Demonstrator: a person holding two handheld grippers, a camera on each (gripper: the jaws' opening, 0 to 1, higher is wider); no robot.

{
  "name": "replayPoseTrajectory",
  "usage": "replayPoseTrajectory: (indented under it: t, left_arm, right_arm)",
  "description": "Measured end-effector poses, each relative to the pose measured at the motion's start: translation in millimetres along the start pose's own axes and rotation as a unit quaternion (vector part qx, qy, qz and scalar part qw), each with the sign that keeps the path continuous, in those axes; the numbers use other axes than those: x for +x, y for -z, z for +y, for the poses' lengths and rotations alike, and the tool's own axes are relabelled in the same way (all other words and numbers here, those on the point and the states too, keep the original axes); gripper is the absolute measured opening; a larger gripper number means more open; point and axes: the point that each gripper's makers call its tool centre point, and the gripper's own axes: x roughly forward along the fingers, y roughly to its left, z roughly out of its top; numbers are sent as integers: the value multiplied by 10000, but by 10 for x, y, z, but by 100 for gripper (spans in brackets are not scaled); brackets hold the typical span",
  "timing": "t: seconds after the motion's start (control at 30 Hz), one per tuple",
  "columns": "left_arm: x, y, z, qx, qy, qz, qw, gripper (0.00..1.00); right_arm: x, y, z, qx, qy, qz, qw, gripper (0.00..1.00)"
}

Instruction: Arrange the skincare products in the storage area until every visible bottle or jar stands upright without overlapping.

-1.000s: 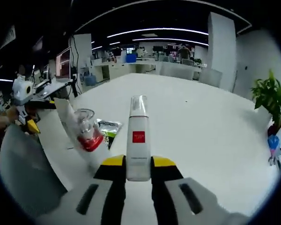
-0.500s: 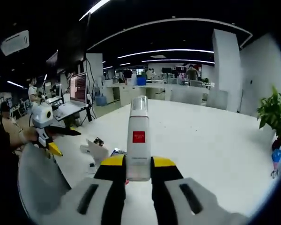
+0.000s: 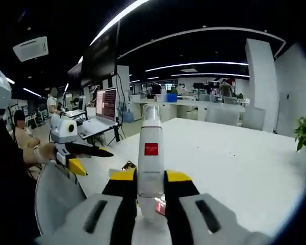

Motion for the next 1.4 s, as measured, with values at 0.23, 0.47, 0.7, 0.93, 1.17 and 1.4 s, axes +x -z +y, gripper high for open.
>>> replayPoseTrajectory:
  t: [0.23, 0.47, 0.7, 0.93, 1.17, 1.4]
  left_arm:
    - [38, -329, -290, -143, 481, -553, 9972, 75]
    - [98, -401, -403, -498, 706, -707, 9937, 63]
    - [160, -432, -484, -607, 770, -749, 9924, 54]
    - [256, -444, -539, -875, 820, -753, 9899, 45]
    - [329, -433, -526, -1073, 730, -771, 9885, 35]
    - [363, -382, -543, -1393, 773, -700, 9847, 28]
  right_arm:
    - [122, 6, 270, -134, -327, 27, 9994, 19]
    - [214, 21, 473, -129, -602, 38, 9981, 19]
    - [271, 53, 611, -131, -786, 50, 9968, 19]
    - [322, 88, 691, -164, -869, 59, 9961, 19]
    - [351, 102, 744, -171, -918, 36, 9956, 19]
    - [372, 150, 762, -185, -896, 41, 9958, 19]
